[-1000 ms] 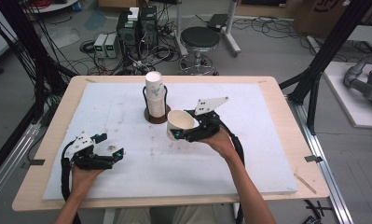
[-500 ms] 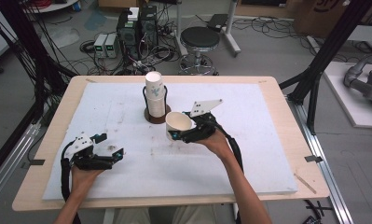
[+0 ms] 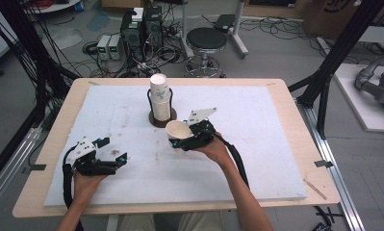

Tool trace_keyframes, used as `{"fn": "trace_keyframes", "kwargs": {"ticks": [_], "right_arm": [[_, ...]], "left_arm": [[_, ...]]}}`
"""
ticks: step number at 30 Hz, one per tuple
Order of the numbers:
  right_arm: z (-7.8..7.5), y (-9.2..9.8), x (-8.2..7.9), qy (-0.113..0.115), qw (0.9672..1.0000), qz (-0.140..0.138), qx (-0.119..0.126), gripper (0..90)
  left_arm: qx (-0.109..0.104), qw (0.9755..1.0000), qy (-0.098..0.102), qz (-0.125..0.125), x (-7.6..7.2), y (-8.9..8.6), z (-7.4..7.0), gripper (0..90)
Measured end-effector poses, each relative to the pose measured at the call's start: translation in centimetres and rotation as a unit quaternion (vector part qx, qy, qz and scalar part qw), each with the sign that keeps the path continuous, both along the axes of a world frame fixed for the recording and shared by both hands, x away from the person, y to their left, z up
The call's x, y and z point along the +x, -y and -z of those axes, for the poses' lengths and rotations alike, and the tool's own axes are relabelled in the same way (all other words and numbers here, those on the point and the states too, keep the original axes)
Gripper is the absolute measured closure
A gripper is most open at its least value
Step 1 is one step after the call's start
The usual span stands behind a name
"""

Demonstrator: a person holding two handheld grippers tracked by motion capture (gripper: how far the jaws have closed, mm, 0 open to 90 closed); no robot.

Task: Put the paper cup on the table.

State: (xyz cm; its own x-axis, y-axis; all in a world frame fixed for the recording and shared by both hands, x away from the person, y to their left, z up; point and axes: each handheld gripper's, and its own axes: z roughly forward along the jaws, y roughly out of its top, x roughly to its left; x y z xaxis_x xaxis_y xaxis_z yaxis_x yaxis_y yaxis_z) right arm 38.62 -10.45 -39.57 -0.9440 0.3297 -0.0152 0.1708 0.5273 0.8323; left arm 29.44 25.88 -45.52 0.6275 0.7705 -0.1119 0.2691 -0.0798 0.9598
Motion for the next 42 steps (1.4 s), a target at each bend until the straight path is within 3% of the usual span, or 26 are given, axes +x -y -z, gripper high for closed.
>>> {"fn": "trace_keyframes", "kwargs": {"ticks": [13, 28, 35, 42], "right_arm": [[2.2, -1.2, 0.1, -0.004, 0.9997, 0.009, -0.023, 34.2], [3.6, -2.0, 0.5, -0.021, 0.9989, 0.010, -0.040, 32.6], [3.8, -2.0, 0.5, -0.020, 0.9992, 0.008, -0.034, 32.4], [3.9, -2.2, 0.4, -0.024, 0.9987, 0.009, -0.043, 24.4]], "left_arm": [[0.002, 0.9999, 0.008, -0.008, -0.2, 0.0, 0.0, 1.7], [0.002, 1.0000, 0.008, -0.006, -0.2, 0.0, 0.0, 1.7], [0.001, 0.9999, 0.008, -0.006, -0.2, 0.0, 0.0, 1.7], [0.001, 1.0000, 0.008, -0.006, -0.2, 0.0, 0.0, 1.7]]}}
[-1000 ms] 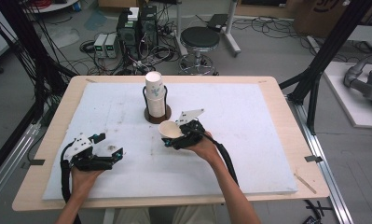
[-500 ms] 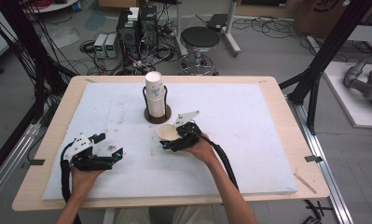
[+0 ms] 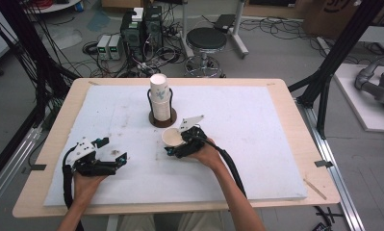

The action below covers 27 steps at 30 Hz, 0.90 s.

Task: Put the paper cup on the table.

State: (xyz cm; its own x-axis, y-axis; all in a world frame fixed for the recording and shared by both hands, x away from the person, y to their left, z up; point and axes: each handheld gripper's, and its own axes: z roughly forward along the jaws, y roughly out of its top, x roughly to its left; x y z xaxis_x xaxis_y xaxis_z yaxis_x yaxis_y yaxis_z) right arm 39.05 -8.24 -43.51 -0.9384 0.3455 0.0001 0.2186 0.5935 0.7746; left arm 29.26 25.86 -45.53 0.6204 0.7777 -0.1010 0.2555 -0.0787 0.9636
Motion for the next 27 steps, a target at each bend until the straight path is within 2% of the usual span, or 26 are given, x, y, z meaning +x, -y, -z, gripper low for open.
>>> {"fn": "trace_keyframes", "kwargs": {"ticks": [1, 3, 5, 9, 11, 20, 27], "right_arm": [[0.1, -0.1, 0.0, -0.001, 1.0000, 0.001, -0.004, 20.6], [0.3, -0.2, -0.1, -0.002, 0.9998, 0.006, -0.018, 18.6], [0.6, -0.1, -0.2, 0.003, 0.9999, 0.007, -0.016, 16.8], [1.0, 0.1, -0.4, -0.003, 0.9998, 0.008, -0.017, 15.8], [0.9, 0.3, -0.6, -0.003, 0.9999, 0.009, -0.008, 15.7], [0.7, 0.9, -0.9, -0.005, 0.9999, 0.014, 0.000, 15.7], [0.5, 2.8, -1.4, -0.003, 0.9989, 0.035, 0.032, 15.8]], "left_arm": [[0.000, 1.0000, 0.000, 0.000, 0.0, 0.0, 0.0, 1.7], [-0.001, 1.0000, 0.000, 0.001, 0.0, 0.0, 0.0, 1.7], [0.000, 1.0000, 0.000, 0.000, 0.0, 0.0, 0.0, 1.7], [0.000, 1.0000, 0.000, 0.001, 0.0, 0.0, 0.0, 1.7], [0.000, 1.0000, -0.001, 0.001, 0.0, 0.0, 0.0, 1.7], [-0.002, 1.0000, 0.000, -0.001, 0.0, 0.0, 0.0, 1.7], [-0.002, 1.0000, -0.002, 0.000, 0.0, 0.0, 0.0, 1.7]]}}
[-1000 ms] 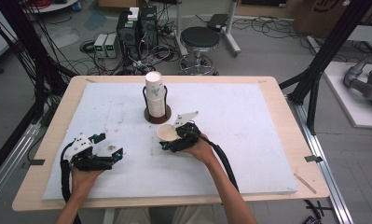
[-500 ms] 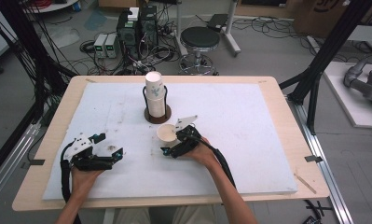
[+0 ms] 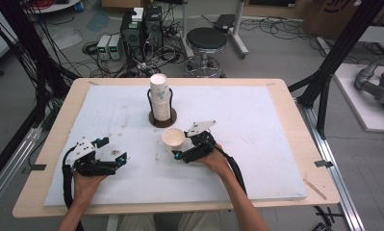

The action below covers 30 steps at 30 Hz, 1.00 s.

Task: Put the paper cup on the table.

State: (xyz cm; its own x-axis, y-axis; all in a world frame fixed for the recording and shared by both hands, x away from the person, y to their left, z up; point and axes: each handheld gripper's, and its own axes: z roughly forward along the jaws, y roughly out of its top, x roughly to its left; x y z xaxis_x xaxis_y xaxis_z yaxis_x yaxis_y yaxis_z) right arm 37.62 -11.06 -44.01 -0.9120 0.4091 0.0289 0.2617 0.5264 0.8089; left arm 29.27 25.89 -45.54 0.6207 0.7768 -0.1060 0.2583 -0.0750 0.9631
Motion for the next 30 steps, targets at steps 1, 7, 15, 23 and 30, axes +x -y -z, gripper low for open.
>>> {"fn": "trace_keyframes", "kwargs": {"ticks": [1, 7, 15, 23, 30], "right_arm": [[0.0, 0.3, 0.0, 0.000, 1.0000, 0.002, 0.002, 15.8], [-0.3, 1.9, -0.6, 0.012, 0.9997, 0.020, 0.010, 15.8], [-0.8, 5.5, -1.2, 0.017, 0.9972, 0.066, 0.031, 15.8], [-0.8, 9.0, -2.8, 0.024, 0.9924, 0.112, 0.046, 15.9], [-0.4, 12.2, -4.1, 0.031, 0.9852, 0.157, 0.063, 15.9]], "left_arm": [[0.000, 1.0000, 0.000, 0.000, 0.0, 0.0, 0.0, 1.7], [-0.002, 1.0000, 0.001, -0.002, 0.0, 0.0, 0.0, 1.7], [-0.005, 1.0000, 0.002, -0.004, 0.0, -0.1, 0.0, 1.7], [-0.004, 1.0000, 0.004, -0.004, -0.1, -0.1, 0.0, 1.7], [-0.002, 1.0000, 0.006, -0.003, -0.1, -0.1, 0.0, 1.7]]}}
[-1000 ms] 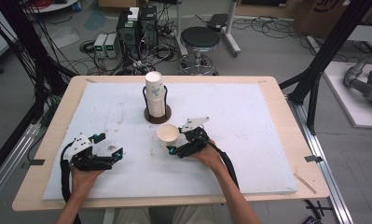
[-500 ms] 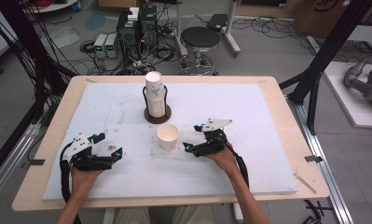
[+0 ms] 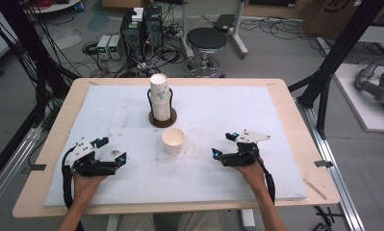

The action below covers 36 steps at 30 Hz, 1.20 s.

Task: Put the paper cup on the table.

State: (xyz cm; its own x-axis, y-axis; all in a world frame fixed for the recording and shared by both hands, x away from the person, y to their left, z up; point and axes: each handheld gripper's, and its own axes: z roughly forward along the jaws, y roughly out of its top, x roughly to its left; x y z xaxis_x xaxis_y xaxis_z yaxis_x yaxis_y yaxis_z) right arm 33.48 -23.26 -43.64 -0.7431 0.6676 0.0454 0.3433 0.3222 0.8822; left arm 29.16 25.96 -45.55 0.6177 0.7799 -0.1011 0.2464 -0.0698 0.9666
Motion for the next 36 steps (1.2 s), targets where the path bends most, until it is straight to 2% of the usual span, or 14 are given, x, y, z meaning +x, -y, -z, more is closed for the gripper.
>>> {"fn": "trace_keyframes", "kwargs": {"ticks": [4, 15, 36], "right_arm": [[0.5, 1.2, -0.1, -0.001, 0.9997, 0.021, 0.016, 15.9], [0.9, 2.8, -0.7, 0.011, 0.9983, 0.054, 0.019, 15.9], [1.5, 3.1, -0.9, 0.017, 0.9976, 0.064, 0.020, 15.9]], "left_arm": [[-0.005, 1.0000, 0.001, -0.003, -0.1, 0.0, 0.0, 1.7], [-0.008, 0.9999, 0.001, -0.012, -0.2, -0.3, 0.0, 1.7], [-0.007, 0.9999, -0.001, -0.011, -0.2, -0.4, 0.0, 1.7]]}}
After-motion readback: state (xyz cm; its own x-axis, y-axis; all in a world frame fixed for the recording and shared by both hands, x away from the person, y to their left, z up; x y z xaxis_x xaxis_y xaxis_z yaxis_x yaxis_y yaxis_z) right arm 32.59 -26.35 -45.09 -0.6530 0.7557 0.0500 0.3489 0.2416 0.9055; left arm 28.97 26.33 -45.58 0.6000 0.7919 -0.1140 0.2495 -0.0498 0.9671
